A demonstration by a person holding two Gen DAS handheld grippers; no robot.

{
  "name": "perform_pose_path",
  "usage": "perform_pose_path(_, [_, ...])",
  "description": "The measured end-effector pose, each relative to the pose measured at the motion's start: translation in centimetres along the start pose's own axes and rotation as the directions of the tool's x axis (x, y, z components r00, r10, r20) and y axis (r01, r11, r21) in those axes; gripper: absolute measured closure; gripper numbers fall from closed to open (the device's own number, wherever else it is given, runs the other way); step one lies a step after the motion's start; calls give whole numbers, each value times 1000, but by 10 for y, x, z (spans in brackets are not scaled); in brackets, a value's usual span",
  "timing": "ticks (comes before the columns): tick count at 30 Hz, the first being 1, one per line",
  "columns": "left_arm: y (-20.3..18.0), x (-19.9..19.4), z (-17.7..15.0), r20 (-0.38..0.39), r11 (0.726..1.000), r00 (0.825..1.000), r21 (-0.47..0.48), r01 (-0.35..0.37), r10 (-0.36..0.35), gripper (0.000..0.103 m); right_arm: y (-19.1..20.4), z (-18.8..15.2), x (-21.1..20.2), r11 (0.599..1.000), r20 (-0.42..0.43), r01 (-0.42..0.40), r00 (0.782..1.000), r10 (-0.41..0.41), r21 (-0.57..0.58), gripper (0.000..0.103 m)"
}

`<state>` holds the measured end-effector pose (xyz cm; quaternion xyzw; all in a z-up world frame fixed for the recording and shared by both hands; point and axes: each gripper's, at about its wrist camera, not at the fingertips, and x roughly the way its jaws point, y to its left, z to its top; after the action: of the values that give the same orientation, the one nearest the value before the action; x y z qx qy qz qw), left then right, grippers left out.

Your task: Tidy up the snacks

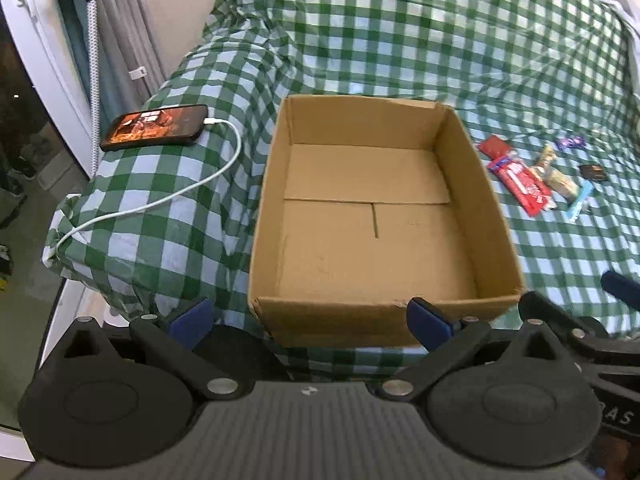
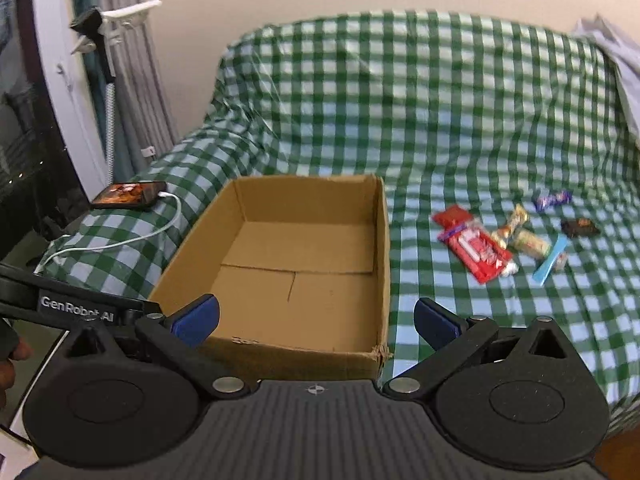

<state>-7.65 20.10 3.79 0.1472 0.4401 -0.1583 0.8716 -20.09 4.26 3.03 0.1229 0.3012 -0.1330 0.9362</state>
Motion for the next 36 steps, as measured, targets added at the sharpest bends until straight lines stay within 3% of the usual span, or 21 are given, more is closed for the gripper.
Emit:
perform_pose_path(4, [0, 21, 1, -47, 1000, 999, 19, 2, -1, 0, -6, 0, 34, 999, -108, 21, 994, -16, 42, 0])
perform_pose_path(7, [3, 37, 3, -75, 999, 997, 28, -16, 18, 0, -15, -6, 51, 998, -146, -12, 989, 22, 68, 0])
perform_pose_path(10, [5, 51, 8, -100, 999, 995, 23, -28, 30, 0, -15, -11, 73, 997, -169, 19, 986, -6, 76, 0])
perform_pose_path(15, [8, 75, 16, -139, 999, 989, 13, -48, 49, 0, -21, -11, 101, 996, -205, -11, 978, 29, 85, 0])
perform_pose_path(18, [9, 88, 21, -154, 998, 986, 16, -56, 57, 0, -26, -12, 118, 995, -229, 11, 973, 11, 95, 0])
perform_pose_path(22, [7, 105, 27, -177, 998, 982, 20, -56, 59, 0, -31, -16, 144, 994, -275, 48, 961, -18, 103, 0])
perform_pose_path(24, [6, 112, 29, -187, 998, 981, 25, -56, 60, 0, -29, -21, 154, 993, -302, 28, 953, 7, 111, 0])
perform_pose_path(27, [10, 116, 30, -185, 998, 981, 29, -60, 65, 0, -18, -24, 158, 994, -318, -29, 946, 60, 101, 0])
perform_pose_path(32, [24, 112, 30, -170, 997, 982, 1, -81, 80, 0, -7, -22, 158, 994, -333, 13, 943, 24, 109, 0])
perform_pose_path(36, [30, 100, 29, -151, 998, 987, -14, -63, 60, 0, -4, -22, 148, 993, -341, -34, 937, 72, 116, 0])
